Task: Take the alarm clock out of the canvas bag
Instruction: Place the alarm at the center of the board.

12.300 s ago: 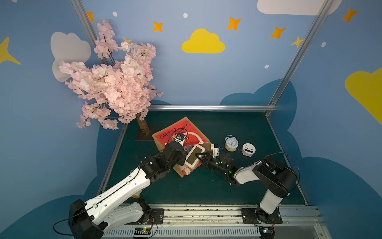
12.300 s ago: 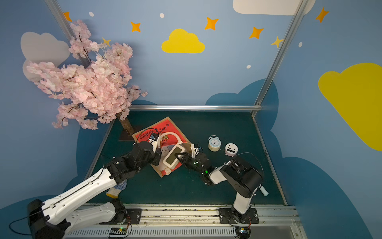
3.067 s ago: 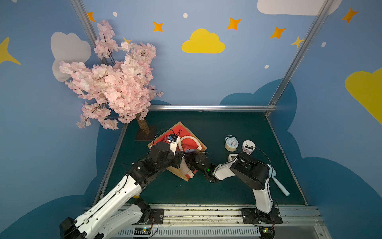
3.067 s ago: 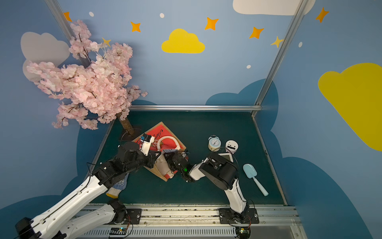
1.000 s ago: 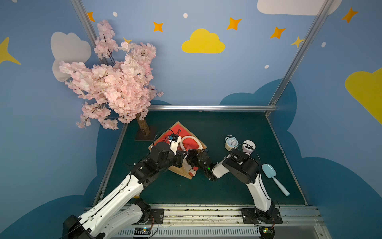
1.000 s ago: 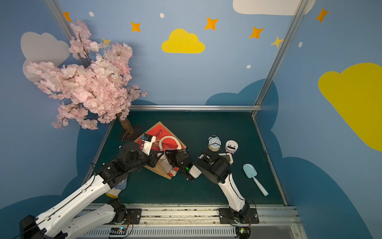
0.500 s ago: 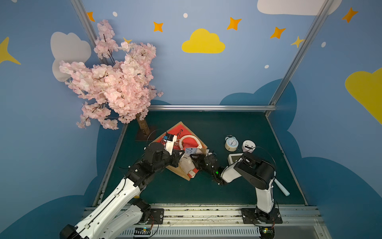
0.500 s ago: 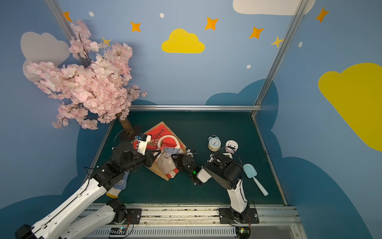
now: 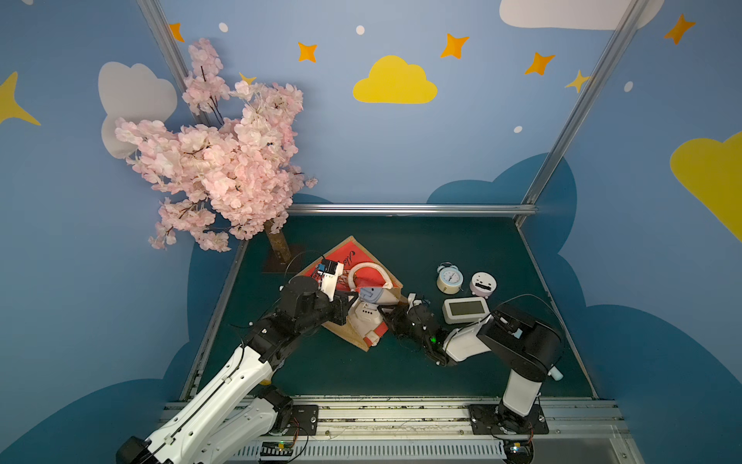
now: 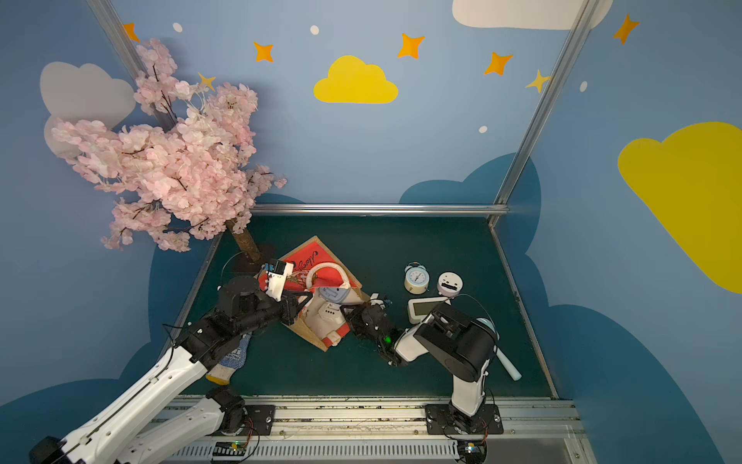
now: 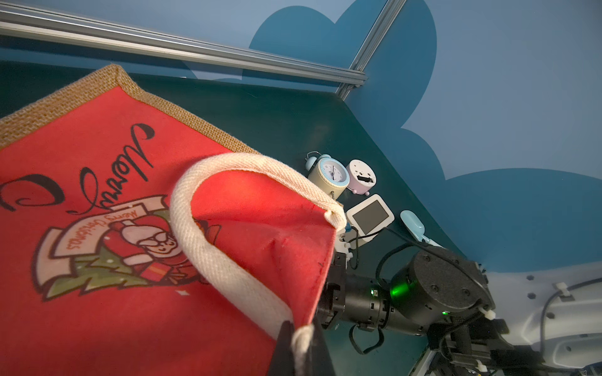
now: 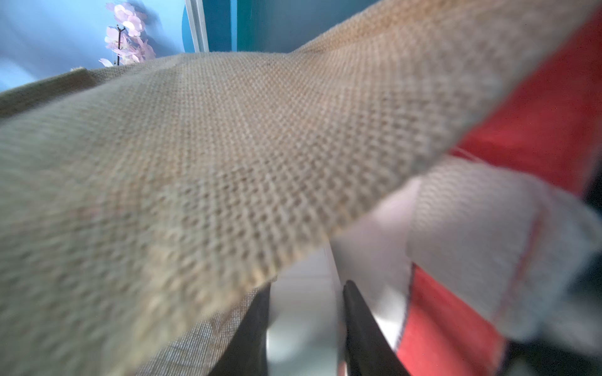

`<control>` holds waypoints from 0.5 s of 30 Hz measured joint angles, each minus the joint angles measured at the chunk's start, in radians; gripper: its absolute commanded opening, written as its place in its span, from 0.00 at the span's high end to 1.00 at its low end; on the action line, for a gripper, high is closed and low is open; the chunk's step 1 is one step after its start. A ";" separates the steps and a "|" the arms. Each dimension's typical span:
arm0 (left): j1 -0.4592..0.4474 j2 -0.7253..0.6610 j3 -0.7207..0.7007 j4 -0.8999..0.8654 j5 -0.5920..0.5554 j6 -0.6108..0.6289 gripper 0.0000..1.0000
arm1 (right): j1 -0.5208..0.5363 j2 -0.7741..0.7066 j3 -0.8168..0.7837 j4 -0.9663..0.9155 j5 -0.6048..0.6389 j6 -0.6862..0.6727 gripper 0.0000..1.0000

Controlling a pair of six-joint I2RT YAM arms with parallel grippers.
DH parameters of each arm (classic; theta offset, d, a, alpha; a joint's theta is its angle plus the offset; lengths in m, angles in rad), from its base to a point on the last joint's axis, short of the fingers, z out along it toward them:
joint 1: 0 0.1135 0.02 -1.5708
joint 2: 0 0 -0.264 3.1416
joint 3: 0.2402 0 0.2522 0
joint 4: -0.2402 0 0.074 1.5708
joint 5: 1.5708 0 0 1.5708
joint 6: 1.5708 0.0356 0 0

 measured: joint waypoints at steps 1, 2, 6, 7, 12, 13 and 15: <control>0.001 0.000 0.000 -0.001 -0.001 0.000 0.96 | -0.006 -0.019 -0.009 -0.012 -0.007 -0.007 0.84; 0.002 -0.002 0.000 -0.002 -0.003 0.000 0.96 | -0.014 -0.045 -0.019 -0.029 -0.016 -0.016 0.84; 0.008 -0.004 0.000 -0.005 -0.003 0.000 0.96 | -0.051 -0.165 -0.050 -0.097 -0.046 -0.051 0.84; 0.010 -0.004 0.000 -0.005 -0.003 0.000 0.96 | -0.062 -0.198 -0.055 -0.116 -0.055 -0.062 0.84; 0.015 -0.005 0.000 -0.005 -0.003 0.000 0.96 | -0.130 -0.356 -0.058 -0.236 -0.126 -0.129 0.83; 0.016 -0.006 0.000 -0.005 -0.003 0.000 0.96 | -0.143 -0.387 -0.060 -0.262 -0.137 -0.140 0.83; 0.020 -0.010 0.000 -0.006 -0.003 0.000 0.96 | -0.174 -0.462 -0.069 -0.325 -0.161 -0.168 0.83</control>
